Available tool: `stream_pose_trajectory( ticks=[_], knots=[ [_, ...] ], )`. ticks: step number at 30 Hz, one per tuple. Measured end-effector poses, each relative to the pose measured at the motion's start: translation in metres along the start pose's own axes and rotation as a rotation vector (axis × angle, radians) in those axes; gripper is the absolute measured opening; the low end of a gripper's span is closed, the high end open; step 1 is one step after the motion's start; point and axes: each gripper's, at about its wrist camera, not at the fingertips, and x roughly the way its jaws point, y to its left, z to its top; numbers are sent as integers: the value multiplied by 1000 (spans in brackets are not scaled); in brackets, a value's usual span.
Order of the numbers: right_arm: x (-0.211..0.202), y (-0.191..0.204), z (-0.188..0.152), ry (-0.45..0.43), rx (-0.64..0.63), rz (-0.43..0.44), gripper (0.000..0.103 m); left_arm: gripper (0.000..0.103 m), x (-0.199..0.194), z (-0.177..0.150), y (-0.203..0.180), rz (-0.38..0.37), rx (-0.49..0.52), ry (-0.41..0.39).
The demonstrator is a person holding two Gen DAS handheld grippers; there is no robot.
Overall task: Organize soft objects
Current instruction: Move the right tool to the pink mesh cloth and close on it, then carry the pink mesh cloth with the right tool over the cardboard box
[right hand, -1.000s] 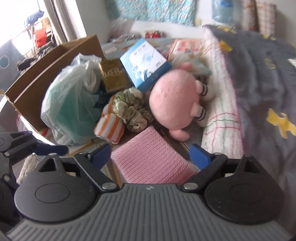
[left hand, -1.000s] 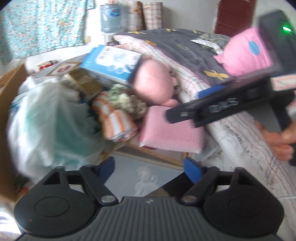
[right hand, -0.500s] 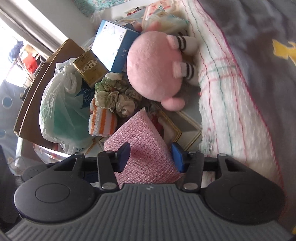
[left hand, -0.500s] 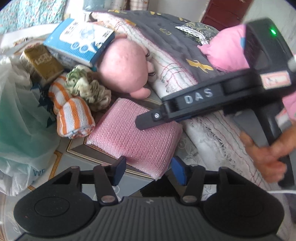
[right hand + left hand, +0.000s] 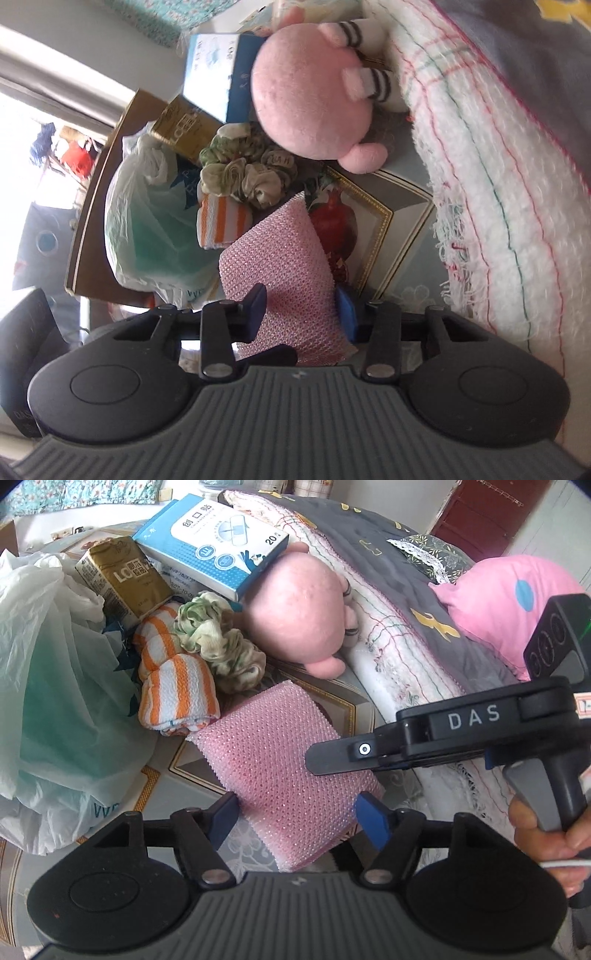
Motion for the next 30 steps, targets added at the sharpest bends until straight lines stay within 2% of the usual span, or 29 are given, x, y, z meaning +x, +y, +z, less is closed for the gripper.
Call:
stream_pose_trajectory(
  ticks=[6,12,22,30],
  knots=[
    [-5,-7,-7,-34,46,19,35,69,3,3,-2,-5,30,-4],
    [-15,-5,-21,-78,66,31,35,66,-8,-4,-10,18,86,-44],
    [-52,33,-53,-203,22,76,35,66,-64,-21,-29,50,195,-165],
    [-74,77,-71,-252,-56,103,35,65,-112,-34,-26,51,194,-261]
  ],
)
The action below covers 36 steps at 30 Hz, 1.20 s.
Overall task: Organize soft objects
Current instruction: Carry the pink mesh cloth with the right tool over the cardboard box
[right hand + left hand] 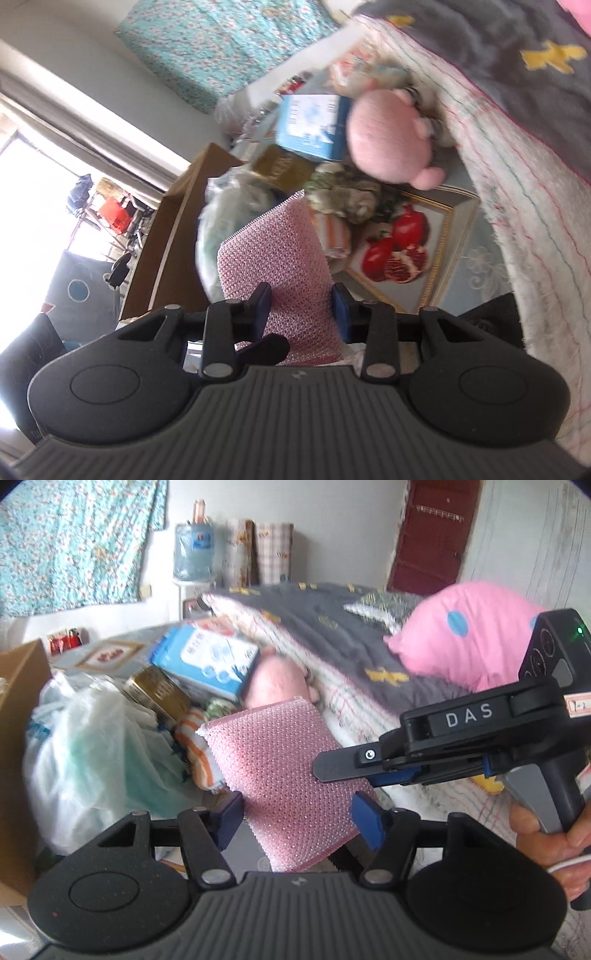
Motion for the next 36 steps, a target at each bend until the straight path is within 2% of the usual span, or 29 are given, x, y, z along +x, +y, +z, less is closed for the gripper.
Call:
stream_pose_trajectory(
  ticks=[5,12,16,22,25,28,32,36],
  knots=[
    [3,32,2,16,-65,64,35,64,-33,4,12,59,-37,-63],
    [37,89,15,88,-135,190,35,63,-76,9,40,203,-80,-112],
    [69,135,35,138,-178,246,35,63,-97,22,74,273,-132,-118],
    [131,219,79,197,-248,307,36,63,-120,57,146,360,-204,-148],
    [175,251,102,229,-257,309,37,63,-116,79,188,397,-236,-135],
    [226,266,121,272,-225,286,37,63,-98,95,236,401,-287,-87],
    [292,271,138,309,-199,240,37,63,-63,106,298,386,-345,-11],
    [340,261,151,334,-190,183,37,64,-24,109,347,350,-390,70]
  ],
)
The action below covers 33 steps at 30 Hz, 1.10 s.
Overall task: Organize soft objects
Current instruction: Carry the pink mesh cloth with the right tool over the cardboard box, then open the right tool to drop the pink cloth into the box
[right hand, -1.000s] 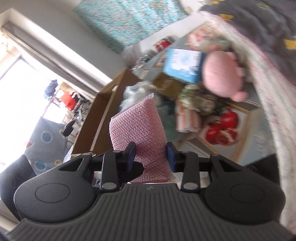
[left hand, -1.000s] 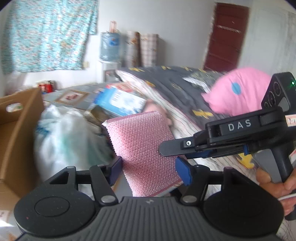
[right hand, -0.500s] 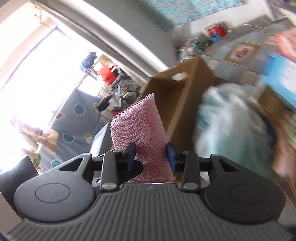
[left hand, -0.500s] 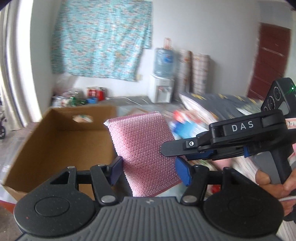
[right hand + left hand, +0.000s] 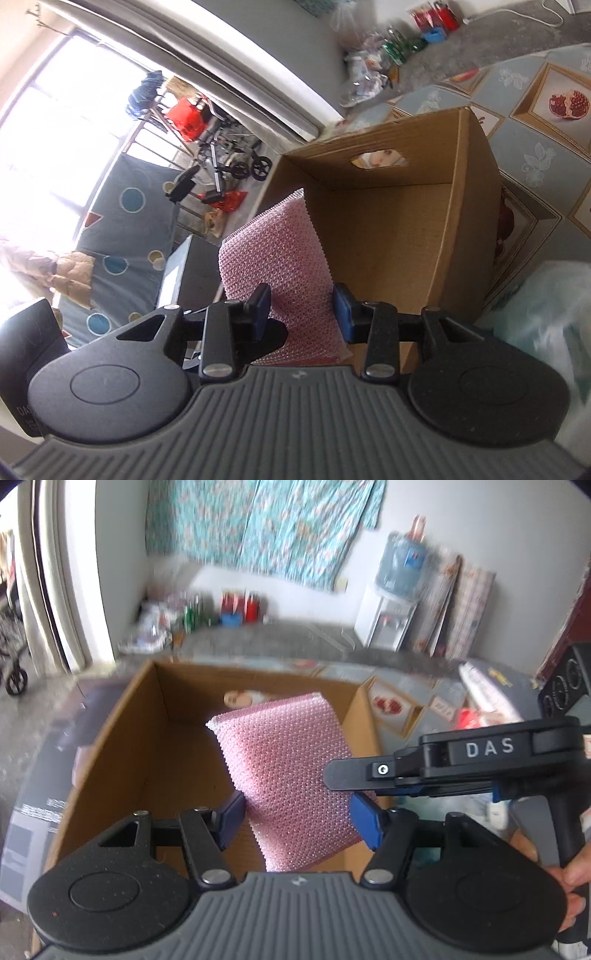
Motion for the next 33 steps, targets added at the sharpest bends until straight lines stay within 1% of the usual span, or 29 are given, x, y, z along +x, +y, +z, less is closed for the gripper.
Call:
stream_pose_trajectory(
  ticks=[2,6,10,13,15,20,23,26,28,32,33],
  knots=[
    [11,-10,6,0,-10,-22,37,64,21,3,14,-14,-9,47],
    [11,-27,13,-15,-25,-28,37,64,61,6,32,-6,-17,125],
    [-10,-38,16,-52,-33,-2,37,63,92,-3,42,-8,-29,217],
    [-35,-42,11,-84,-50,14,38,62,103,-4,47,2,-32,258],
    [-52,-44,6,-108,-65,18,39,62,104,-3,50,14,-43,253],
    [-86,-52,-10,-153,-78,23,41,62,104,10,58,36,-84,212],
    [-99,-58,-24,-181,-92,-10,41,62,110,19,53,45,-112,202],
    [-111,-65,-41,-210,-97,-53,45,62,104,20,49,23,-134,190],
    [-119,-69,-54,-234,-101,-77,45,68,98,20,45,8,-122,175],
    [-143,-77,-79,-293,-91,-113,45,69,87,20,33,44,-88,157],
    [-148,-80,-86,-306,-81,-122,45,69,83,21,29,42,-83,146]
  ],
)
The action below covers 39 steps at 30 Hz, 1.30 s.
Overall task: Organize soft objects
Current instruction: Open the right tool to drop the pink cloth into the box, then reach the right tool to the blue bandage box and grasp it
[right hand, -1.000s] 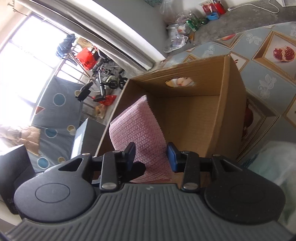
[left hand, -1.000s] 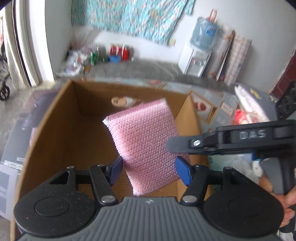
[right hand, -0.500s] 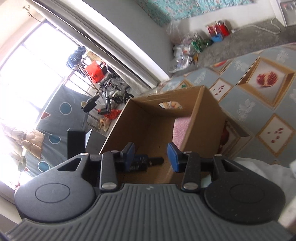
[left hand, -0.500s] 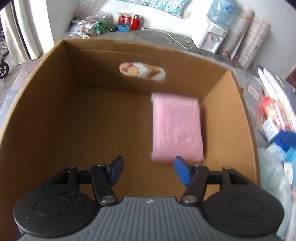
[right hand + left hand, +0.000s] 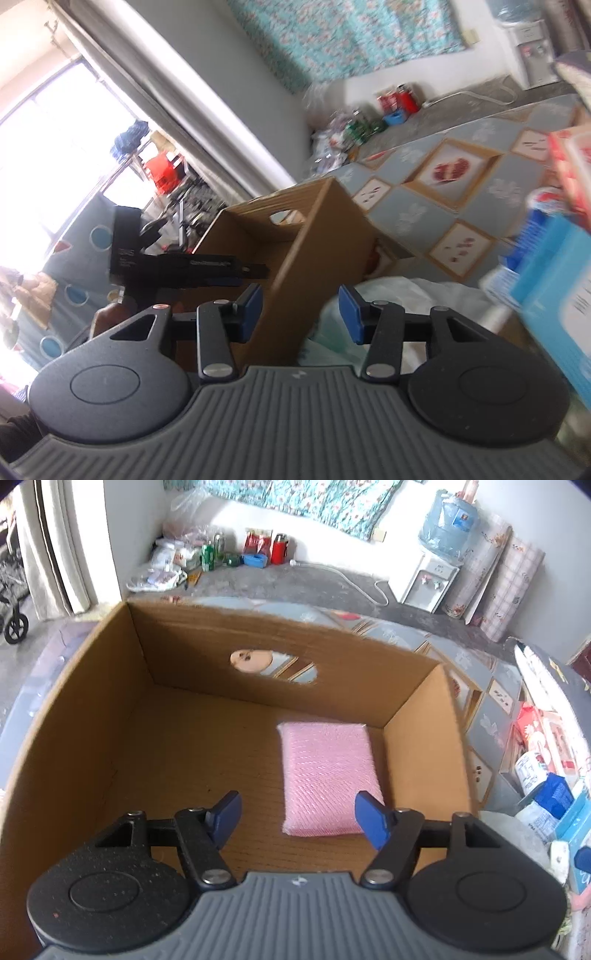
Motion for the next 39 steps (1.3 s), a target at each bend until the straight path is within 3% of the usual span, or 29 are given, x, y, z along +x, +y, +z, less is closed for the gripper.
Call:
stream_pose_trajectory(
  ticks=[9,14,17,21,26,30,35,39],
  knots=[
    [-67,-32,-53,-39,112,-97,48,79,-89,-32,-49,-87,143,-183],
    [-106,-50,-77,-67,152,-158,49,87,-136,-69,-92,-158,219,-292],
    [-131,-56,-89,-87,157,-194,50,87,-148,-95,-120,-183,266,-309],
    [-163,-66,-97,-120,147,-221,50,87,-145,-128,-159,-225,298,-291],
    [-190,-79,-80,-142,79,-235,51,87,-125,-167,-203,-252,305,-277],
    [-193,-95,-50,-86,16,-190,52,86,-110,-192,-233,-273,324,-285],
    [-170,-110,-10,27,-74,-140,56,85,-83,-200,-266,-295,339,-290],
    [-136,-123,12,103,-111,-130,57,69,-56,-197,-280,-316,310,-257]
  ],
)
